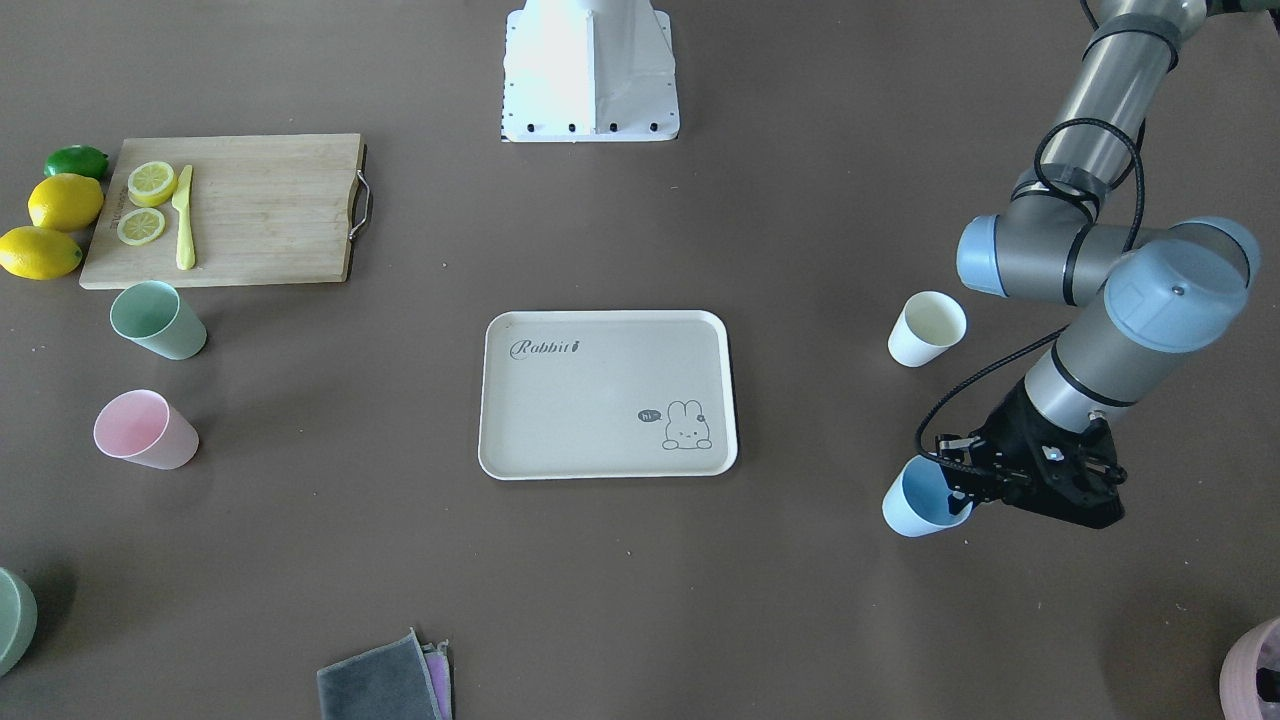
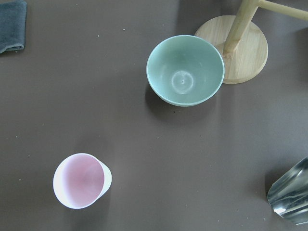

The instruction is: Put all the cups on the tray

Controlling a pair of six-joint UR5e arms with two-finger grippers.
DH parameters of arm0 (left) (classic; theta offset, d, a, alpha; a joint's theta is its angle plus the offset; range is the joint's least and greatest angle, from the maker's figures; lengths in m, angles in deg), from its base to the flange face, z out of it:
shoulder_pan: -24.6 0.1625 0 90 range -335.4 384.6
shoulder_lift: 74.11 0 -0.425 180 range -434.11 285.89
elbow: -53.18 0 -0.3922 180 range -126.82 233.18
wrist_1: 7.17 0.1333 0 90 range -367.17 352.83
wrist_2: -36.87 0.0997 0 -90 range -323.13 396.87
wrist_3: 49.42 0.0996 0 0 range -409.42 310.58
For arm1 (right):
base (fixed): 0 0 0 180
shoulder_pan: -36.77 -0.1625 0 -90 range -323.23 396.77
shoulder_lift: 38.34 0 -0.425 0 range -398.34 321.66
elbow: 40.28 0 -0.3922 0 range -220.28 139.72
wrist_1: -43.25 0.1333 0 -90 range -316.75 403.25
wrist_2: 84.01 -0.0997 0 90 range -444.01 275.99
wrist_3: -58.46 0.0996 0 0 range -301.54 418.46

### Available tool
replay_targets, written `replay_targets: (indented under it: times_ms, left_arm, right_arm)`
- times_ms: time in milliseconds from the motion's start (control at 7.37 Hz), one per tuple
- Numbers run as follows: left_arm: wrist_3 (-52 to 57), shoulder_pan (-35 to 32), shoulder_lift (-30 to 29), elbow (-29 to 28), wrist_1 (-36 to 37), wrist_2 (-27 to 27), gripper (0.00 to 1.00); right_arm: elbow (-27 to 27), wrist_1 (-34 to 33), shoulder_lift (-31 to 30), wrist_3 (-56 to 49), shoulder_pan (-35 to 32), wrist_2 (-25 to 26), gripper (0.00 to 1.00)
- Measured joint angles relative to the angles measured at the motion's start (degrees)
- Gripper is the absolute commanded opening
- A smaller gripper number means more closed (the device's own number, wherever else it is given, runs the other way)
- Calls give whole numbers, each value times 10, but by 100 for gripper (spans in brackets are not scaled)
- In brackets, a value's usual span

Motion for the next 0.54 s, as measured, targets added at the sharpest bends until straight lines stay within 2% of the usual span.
replay_targets:
  times_ms: [136,271,543]
  left_arm:
    - [-60,28,-7,32,9,0,0]
    - [-112,67,-22,48,15,22,0]
    - [-162,136,-67,52,54,94,0]
  right_arm:
    - [0,0,-1,0,0,0,100]
    - [0,0,-3,1,0,0,100]
    - [0,0,-5,1,1,0,100]
